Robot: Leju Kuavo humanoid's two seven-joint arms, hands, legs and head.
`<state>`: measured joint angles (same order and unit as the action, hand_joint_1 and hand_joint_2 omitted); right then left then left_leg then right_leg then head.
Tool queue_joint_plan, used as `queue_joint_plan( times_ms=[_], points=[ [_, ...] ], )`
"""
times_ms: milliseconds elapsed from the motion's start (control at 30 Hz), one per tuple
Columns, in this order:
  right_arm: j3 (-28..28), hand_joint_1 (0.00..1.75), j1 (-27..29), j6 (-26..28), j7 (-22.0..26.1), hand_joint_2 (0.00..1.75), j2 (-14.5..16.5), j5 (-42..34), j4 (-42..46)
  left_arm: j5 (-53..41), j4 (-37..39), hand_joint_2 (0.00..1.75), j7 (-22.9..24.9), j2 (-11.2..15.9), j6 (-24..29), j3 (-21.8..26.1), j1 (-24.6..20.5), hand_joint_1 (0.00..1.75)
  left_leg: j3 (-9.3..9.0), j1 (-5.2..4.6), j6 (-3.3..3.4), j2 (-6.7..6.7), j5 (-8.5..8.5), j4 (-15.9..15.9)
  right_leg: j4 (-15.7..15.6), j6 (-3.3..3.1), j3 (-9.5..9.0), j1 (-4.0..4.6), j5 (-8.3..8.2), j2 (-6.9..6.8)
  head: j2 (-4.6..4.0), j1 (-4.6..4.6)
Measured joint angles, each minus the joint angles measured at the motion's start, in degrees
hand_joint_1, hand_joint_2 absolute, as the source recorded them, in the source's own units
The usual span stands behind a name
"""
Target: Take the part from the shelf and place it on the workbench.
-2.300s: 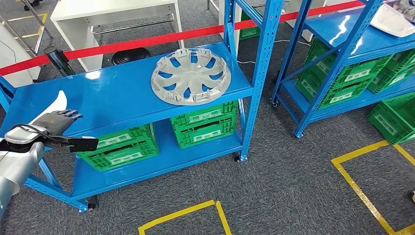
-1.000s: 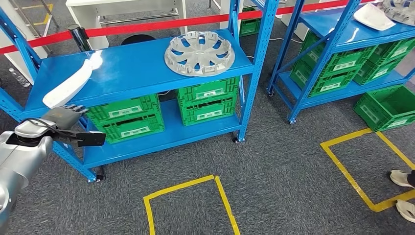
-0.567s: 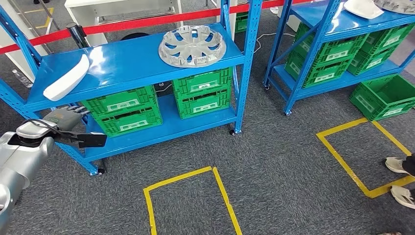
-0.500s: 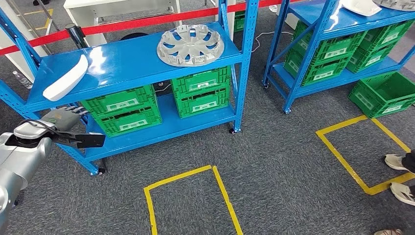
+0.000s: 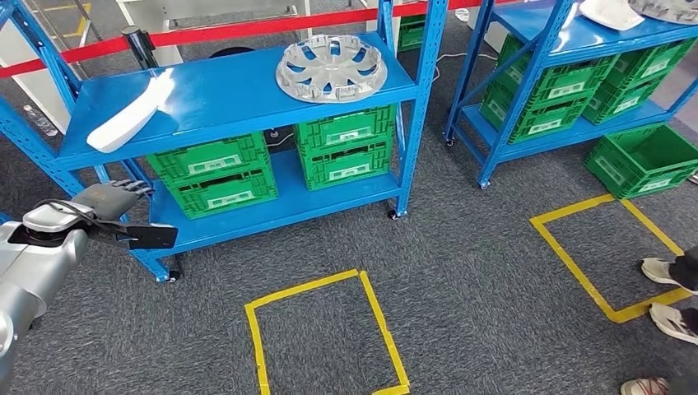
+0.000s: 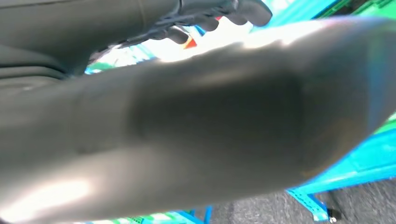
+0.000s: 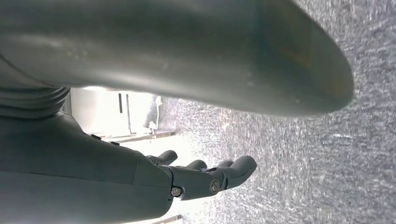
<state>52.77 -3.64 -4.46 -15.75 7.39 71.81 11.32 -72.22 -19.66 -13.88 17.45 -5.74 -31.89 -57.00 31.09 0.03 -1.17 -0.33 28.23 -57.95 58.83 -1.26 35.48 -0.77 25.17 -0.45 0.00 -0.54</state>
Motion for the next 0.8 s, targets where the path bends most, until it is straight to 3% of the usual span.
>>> queue_joint_plan(
  times_ms=[100, 200, 567, 800],
  points=[
    [0.0, 0.0, 0.0, 0.0, 0.0, 0.0, 0.0, 0.0, 0.0, 0.2, 0.0, 0.0, 0.0, -0.4, -1.5, 0.0, -0.2, 0.0, 0.43, -0.1, 0.48, 0.03, -0.29, -0.2, -0.5, 1.08, 0.07, -0.12, -0.72, 0.0, 0.0, 0.03],
    [0.0, 0.0, 0.0, 0.0, 0.0, 0.0, 0.0, 0.1, 0.0, 0.6, 0.1, 0.0, 0.1, -0.7, -2.5, 0.0, -0.5, 0.0, 0.66, -0.14, 0.65, 0.05, -0.4, -0.3, -0.6, 1.55, 0.14, -0.16, -1.04, 0.04, 0.0, 0.04],
    [0.1, 0.0, 0.0, -0.3, 0.0, 0.0, 0.0, 0.2, 0.0, 1.4, 0.1, 0.0, 0.9, -1.0, -2.9, 0.0, -1.5, 0.0, 0.75, -0.22, 0.67, 0.05, -0.46, -0.4, -0.7, 1.78, 0.3, -0.18, -1.18, 0.04, 0.0, 0.01],
    [0.1, 0.0, 0.0, -0.3, 0.0, 0.0, 0.0, 0.2, 0.0, 1.4, 0.1, 0.0, 1.5, -1.0, -2.8, 0.0, -1.6, 0.0, 1.13, -0.48, 0.87, 0.04, -0.56, -0.6, -0.7, 2.28, 0.53, -0.54, -1.5, 0.01, 0.0, 0.0]
  ],
)
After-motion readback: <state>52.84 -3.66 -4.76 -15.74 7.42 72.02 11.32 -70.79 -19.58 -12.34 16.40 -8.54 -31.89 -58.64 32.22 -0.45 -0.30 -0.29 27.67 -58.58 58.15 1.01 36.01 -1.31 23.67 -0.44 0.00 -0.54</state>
